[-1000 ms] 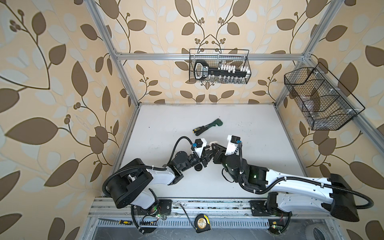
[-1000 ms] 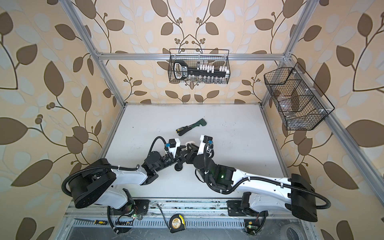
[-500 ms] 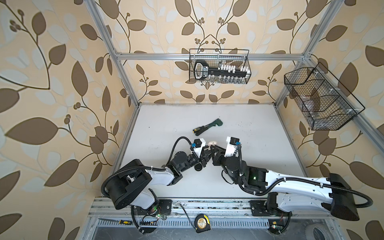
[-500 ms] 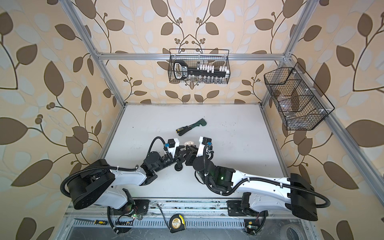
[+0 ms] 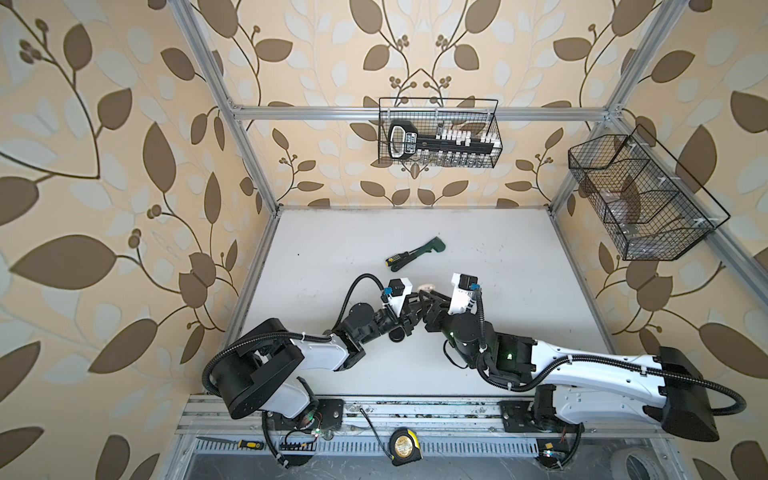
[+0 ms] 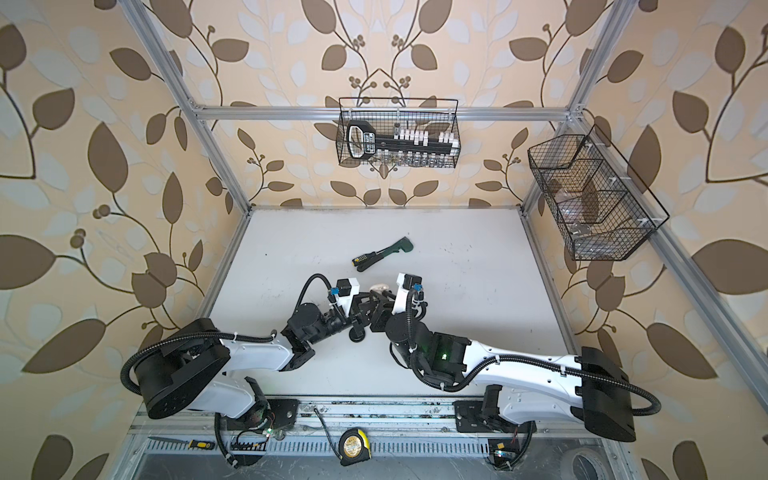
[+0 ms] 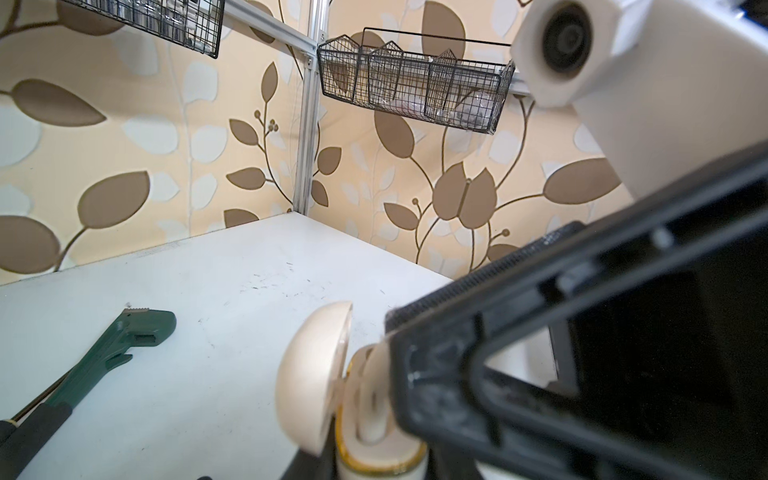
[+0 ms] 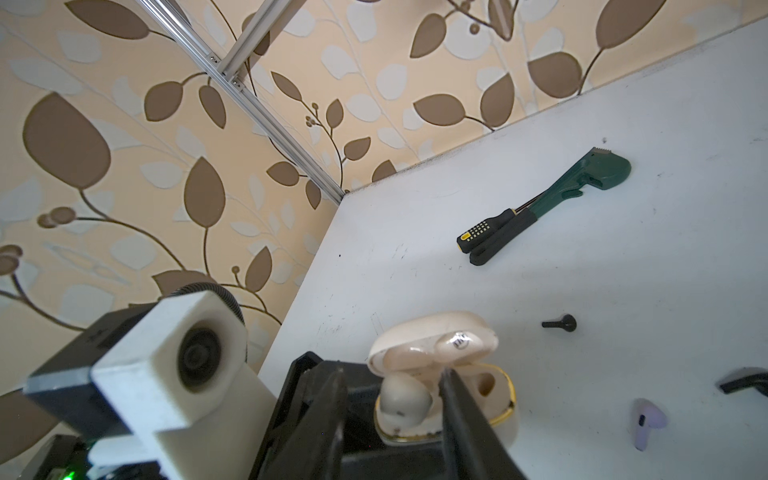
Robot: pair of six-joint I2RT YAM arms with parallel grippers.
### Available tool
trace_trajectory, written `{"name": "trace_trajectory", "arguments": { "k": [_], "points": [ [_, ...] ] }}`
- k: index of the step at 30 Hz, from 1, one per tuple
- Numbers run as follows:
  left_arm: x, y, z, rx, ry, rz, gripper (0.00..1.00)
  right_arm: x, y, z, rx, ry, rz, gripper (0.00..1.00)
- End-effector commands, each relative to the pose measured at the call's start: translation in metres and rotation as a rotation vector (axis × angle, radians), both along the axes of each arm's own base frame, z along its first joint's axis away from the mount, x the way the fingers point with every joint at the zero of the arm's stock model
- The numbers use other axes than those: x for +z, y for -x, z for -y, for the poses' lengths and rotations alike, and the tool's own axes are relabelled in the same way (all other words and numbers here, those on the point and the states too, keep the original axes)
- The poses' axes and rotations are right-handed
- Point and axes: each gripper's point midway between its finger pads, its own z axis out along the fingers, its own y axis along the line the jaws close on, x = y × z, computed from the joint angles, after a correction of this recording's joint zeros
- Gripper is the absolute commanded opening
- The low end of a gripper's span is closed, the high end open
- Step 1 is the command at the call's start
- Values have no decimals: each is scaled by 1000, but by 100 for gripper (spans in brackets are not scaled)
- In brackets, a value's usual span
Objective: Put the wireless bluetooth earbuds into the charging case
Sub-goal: 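Press the cream earbud down into the slot with the right gripper, then open the right gripper off the seated earbud and move over the second cream earbud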
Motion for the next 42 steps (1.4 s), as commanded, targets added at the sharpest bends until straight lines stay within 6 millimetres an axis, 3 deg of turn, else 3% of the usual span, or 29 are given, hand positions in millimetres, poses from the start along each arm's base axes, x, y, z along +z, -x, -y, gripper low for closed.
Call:
{"name": "trace_trajectory", "arguments": {
  "k": [1, 9, 16, 20, 29, 37, 42],
  "points": [
    [52, 16, -4, -35, 118, 173, 0, -5, 7, -1, 42, 64, -22, 42],
    [50, 17, -6, -22, 98, 202, 0, 3, 11, 15, 23, 67, -7, 46],
    [46, 22, -4, -50, 63, 226, 0, 29, 18, 23, 43, 89, 19, 47],
    [46, 25, -1, -70, 54, 232, 0, 37, 20, 27, 41, 88, 32, 40],
    [49, 29, 3, -109, 45, 252, 0, 33, 18, 14, 63, 138, 11, 34],
    [52, 30, 6, -124, 47, 261, 0, 18, 18, 18, 44, 157, -19, 30],
    [52, 26, 7, -108, 47, 254, 0, 30, 21, 30, 32, 149, -4, 29]
  ]
}}
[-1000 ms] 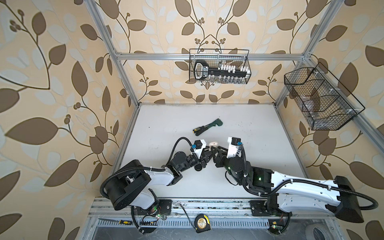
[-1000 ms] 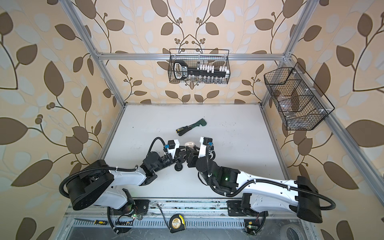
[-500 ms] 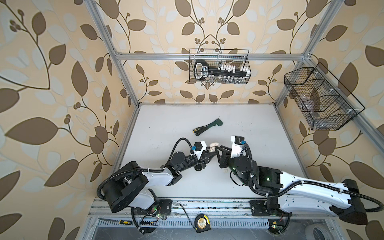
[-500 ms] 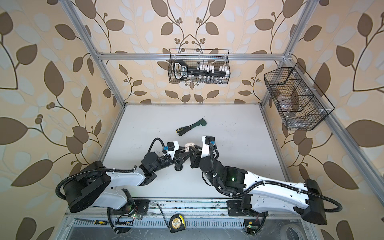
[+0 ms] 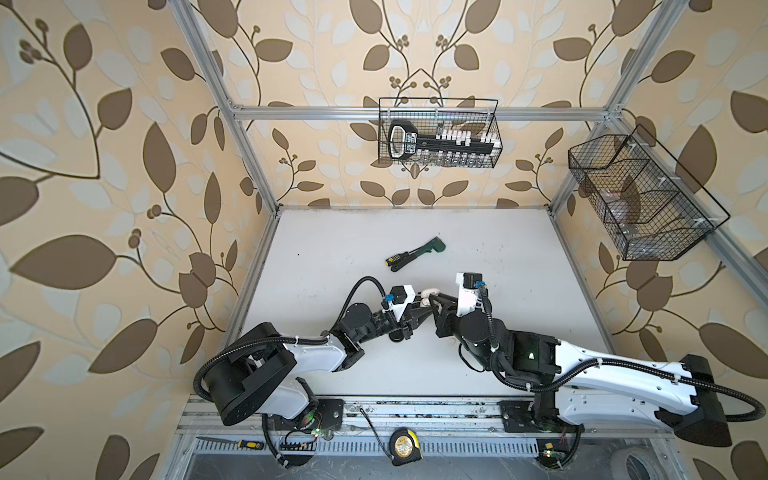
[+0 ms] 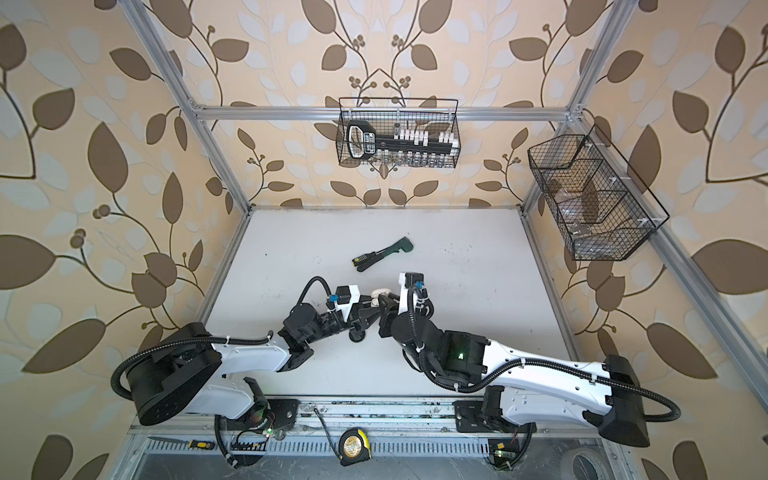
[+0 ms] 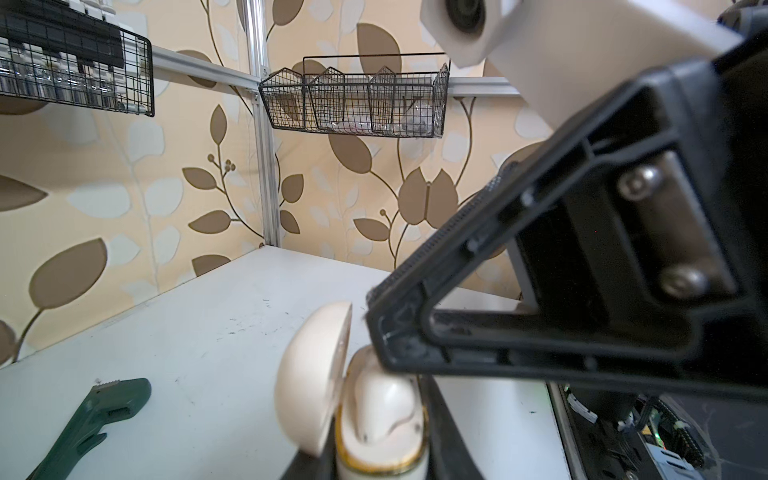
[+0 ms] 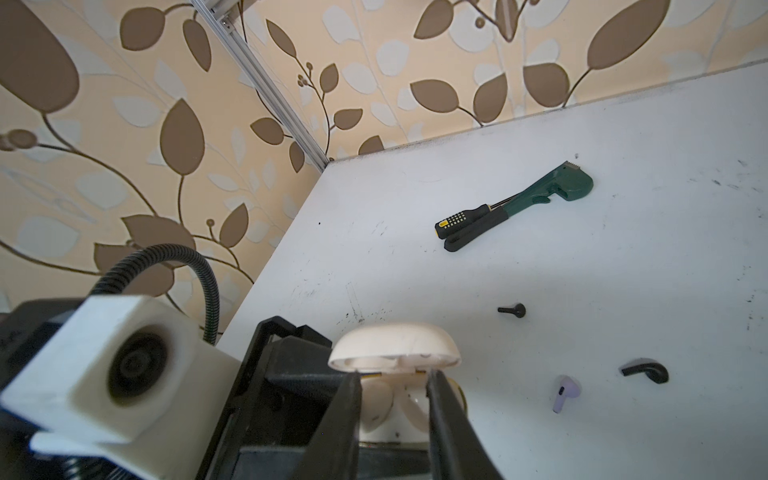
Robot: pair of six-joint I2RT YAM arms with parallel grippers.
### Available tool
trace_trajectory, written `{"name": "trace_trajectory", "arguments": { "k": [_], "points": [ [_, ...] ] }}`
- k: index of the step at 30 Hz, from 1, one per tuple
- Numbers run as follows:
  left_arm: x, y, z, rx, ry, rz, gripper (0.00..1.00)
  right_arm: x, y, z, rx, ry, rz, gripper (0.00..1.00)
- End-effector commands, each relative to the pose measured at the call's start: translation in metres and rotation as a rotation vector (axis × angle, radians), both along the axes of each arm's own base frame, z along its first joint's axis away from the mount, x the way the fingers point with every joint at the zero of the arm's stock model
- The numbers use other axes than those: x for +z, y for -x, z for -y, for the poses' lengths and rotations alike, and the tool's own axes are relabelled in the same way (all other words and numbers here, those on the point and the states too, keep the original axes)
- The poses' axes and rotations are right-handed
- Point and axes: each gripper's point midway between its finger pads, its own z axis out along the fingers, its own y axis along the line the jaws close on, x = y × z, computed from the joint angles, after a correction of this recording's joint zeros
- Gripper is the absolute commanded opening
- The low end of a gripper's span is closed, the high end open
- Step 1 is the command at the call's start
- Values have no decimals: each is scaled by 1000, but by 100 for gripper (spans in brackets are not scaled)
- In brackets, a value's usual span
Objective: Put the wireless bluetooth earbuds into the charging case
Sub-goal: 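Open the right gripper off the seated earbud and move over the second cream earbud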
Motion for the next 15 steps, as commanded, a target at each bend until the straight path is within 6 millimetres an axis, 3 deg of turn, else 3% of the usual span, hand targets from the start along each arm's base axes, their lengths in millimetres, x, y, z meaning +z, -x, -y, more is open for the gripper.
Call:
{"name": "trace_trajectory", "arguments": {
  "k": [1, 8, 15],
  "points": [
    [34, 2, 2, -5, 75, 84, 0, 18, 4, 14, -23, -23, 22, 29],
    [35, -2, -5, 41, 41, 28, 0, 37, 14, 53, -66, -7, 14, 37],
    [33, -19, -19, 174, -78, -83, 0, 11, 23, 83, -121, 70, -93, 44]
  ]
}}
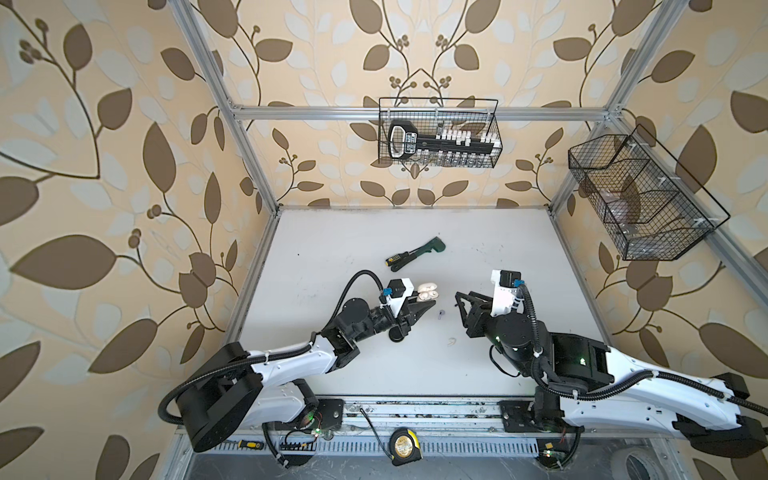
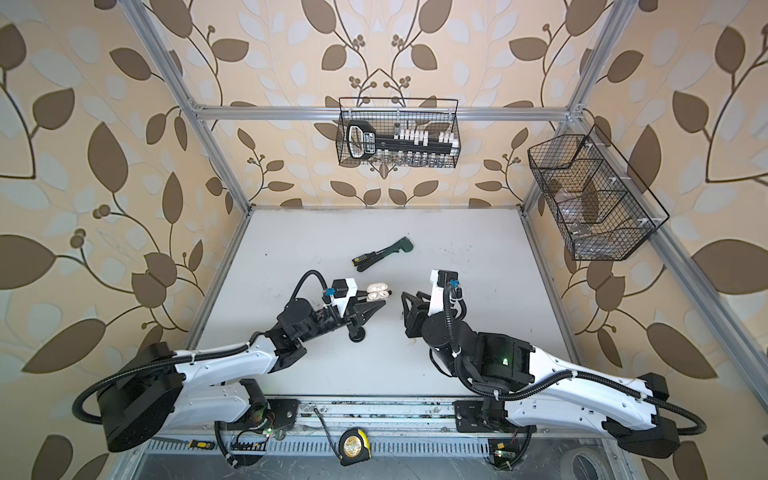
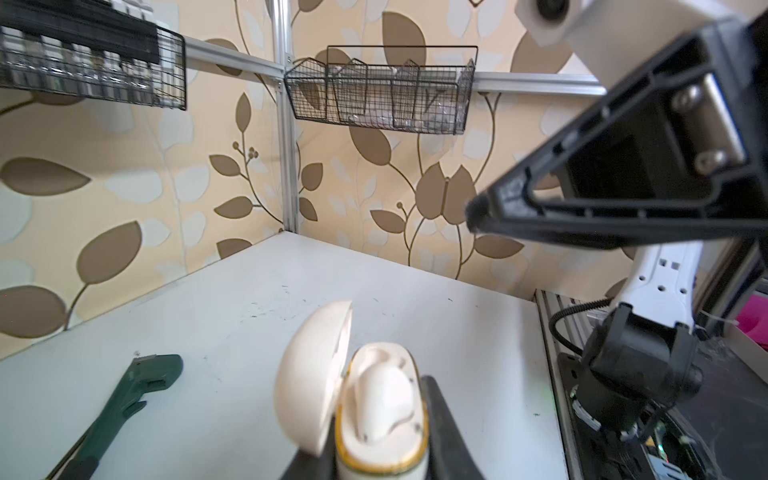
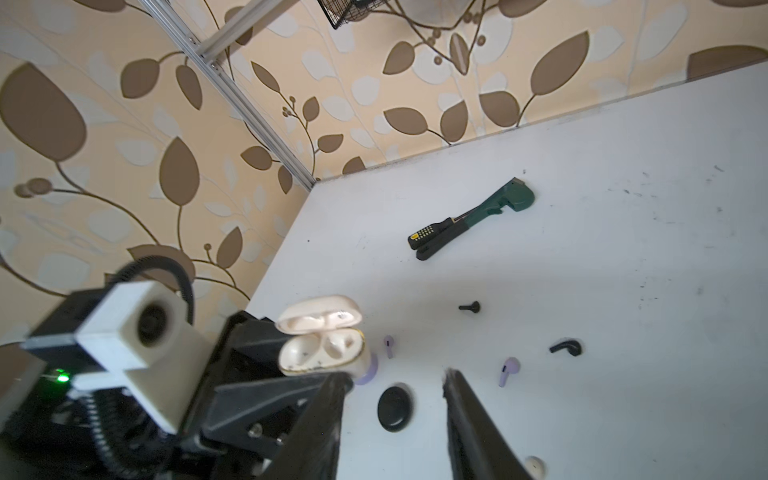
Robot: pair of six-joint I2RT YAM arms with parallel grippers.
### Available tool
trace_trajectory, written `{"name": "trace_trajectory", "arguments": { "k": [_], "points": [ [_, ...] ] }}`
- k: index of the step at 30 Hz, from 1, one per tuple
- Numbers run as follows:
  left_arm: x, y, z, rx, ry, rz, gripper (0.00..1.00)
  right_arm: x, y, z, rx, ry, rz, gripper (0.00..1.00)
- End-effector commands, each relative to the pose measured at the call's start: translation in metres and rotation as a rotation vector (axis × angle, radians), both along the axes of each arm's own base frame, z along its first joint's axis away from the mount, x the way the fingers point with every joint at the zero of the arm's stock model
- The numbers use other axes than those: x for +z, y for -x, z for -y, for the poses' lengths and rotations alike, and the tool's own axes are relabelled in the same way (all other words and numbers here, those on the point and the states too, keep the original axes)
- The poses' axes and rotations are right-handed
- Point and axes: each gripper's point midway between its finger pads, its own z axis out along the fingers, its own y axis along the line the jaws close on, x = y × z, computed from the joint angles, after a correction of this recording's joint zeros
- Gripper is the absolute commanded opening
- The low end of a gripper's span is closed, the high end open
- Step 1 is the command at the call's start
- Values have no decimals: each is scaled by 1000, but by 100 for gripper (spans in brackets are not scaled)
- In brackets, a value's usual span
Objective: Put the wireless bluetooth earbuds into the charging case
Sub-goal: 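Open the right gripper off the seated earbud and move over the second cream earbud, then lower the right gripper and close it on the second cream earbud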
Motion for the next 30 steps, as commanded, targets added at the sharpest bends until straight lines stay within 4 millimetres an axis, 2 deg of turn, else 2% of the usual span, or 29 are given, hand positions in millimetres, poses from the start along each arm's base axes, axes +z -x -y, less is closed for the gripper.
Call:
{"name": "trace_trajectory", "arguments": {
  "k": [1, 5, 9, 15, 17, 19, 22, 27, 30],
  "points": [
    [9, -15, -11, 119, -42, -38, 0, -23, 6, 23, -52, 90, -78, 44],
    [17, -20, -22, 181, -77, -89, 0, -45, 10, 34, -62, 117, -144, 46],
    [36, -24, -20, 191, -49, -85, 0, -70, 15, 41, -53, 126, -201, 48],
    [106, -57, -13, 234, -30, -92, 0, -109, 15, 56, -83, 165, -293, 51],
    [124, -62, -18, 246, -9, -127, 0, -121, 13, 59, -91, 181, -323, 51],
    [134, -60, -25, 237, 15, -169, 0, -130, 11, 58, -88, 196, -344, 51],
    [126, -54, -38, 236, 40, -207, 0, -152, 10, 63, -120, 210, -398, 51],
    [98, -47, -41, 223, -31, -263, 0, -175, 11, 45, -87, 198, -417, 55],
    [101, -42, -42, 209, -51, -250, 0, -192, 9, 39, -90, 231, -447, 57]
  ]
}}
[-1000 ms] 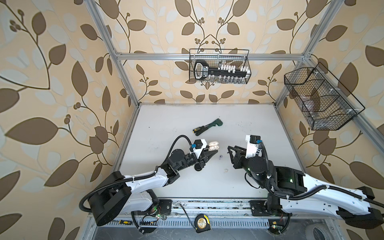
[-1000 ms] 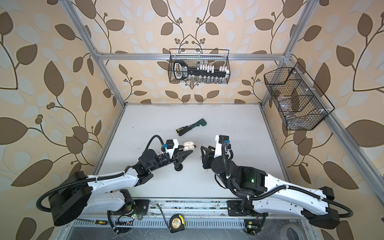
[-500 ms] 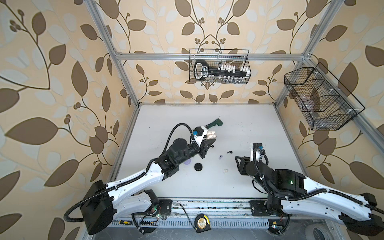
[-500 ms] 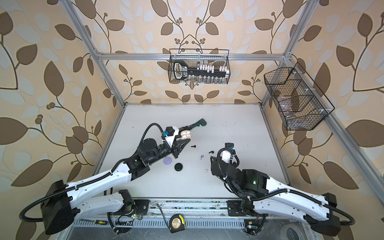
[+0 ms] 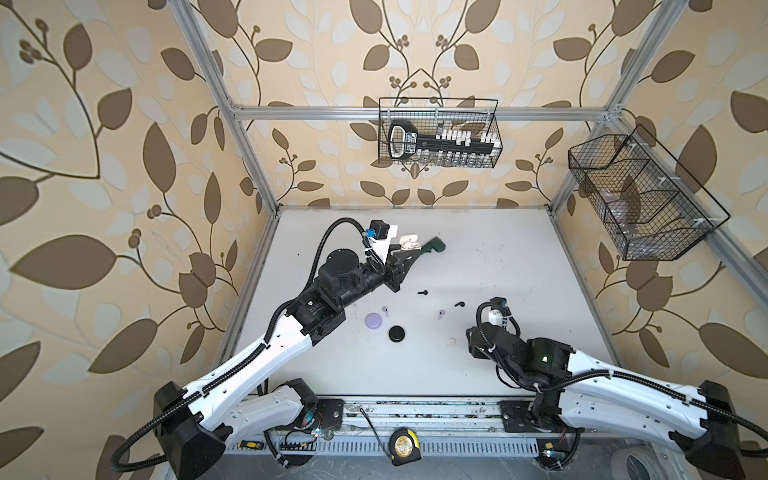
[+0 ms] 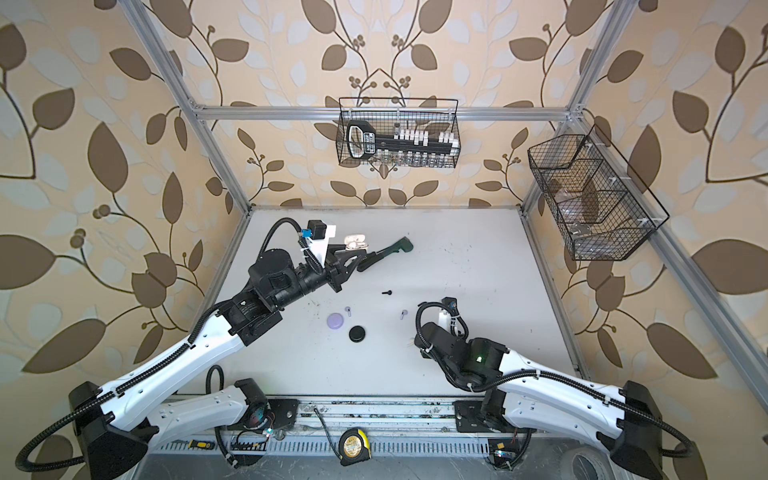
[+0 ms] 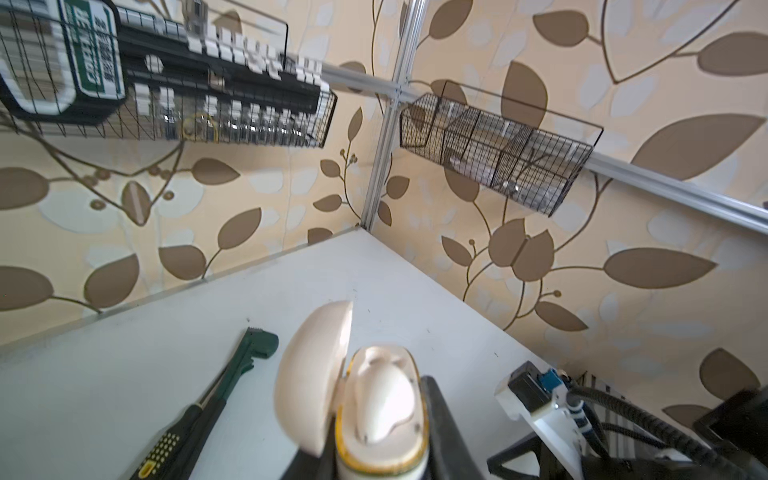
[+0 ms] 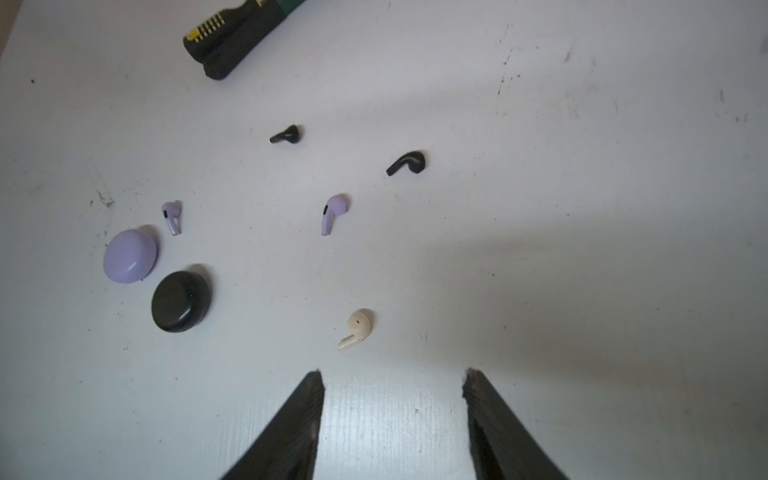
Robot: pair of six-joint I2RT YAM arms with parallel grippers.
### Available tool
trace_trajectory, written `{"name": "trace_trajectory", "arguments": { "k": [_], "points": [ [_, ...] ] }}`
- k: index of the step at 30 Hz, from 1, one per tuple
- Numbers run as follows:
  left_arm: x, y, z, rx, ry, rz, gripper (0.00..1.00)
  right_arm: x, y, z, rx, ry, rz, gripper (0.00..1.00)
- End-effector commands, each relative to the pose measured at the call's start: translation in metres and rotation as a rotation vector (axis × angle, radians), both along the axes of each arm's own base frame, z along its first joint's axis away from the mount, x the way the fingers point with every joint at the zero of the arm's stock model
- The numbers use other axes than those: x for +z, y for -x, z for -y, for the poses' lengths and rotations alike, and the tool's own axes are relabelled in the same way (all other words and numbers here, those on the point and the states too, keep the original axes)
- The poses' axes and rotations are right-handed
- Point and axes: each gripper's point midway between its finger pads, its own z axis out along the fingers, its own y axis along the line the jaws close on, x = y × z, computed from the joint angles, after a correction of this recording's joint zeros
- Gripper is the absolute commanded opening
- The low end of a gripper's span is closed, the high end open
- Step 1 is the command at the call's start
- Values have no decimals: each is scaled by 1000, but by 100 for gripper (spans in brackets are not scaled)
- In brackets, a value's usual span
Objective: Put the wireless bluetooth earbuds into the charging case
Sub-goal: 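Lower the right gripper and close it on the second cream earbud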
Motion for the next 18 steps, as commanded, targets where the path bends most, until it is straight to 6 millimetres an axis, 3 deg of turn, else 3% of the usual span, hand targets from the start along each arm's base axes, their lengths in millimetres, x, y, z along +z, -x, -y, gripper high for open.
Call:
{"name": "trace_trajectory", "arguments": {
  "k": [1, 7, 10, 12, 18],
  "points": [
    [6, 10, -3, -31, -18, 7, 0, -14, -4, -13, -10, -16, -24, 57],
    [40, 31, -36, 34, -77, 109, 0, -35, -23, -35, 8, 70, -44, 57],
    [46, 41, -45, 39, -35, 132, 0, -51, -30, -49, 45, 70, -86, 57],
    [40, 42, -44, 35, -28, 125, 0, -59, -34, -57, 67, 71, -108, 57],
    [12, 34, -43, 56, -44, 68, 0, -79, -36, -54, 61, 166, -156, 53]
  ]
}}
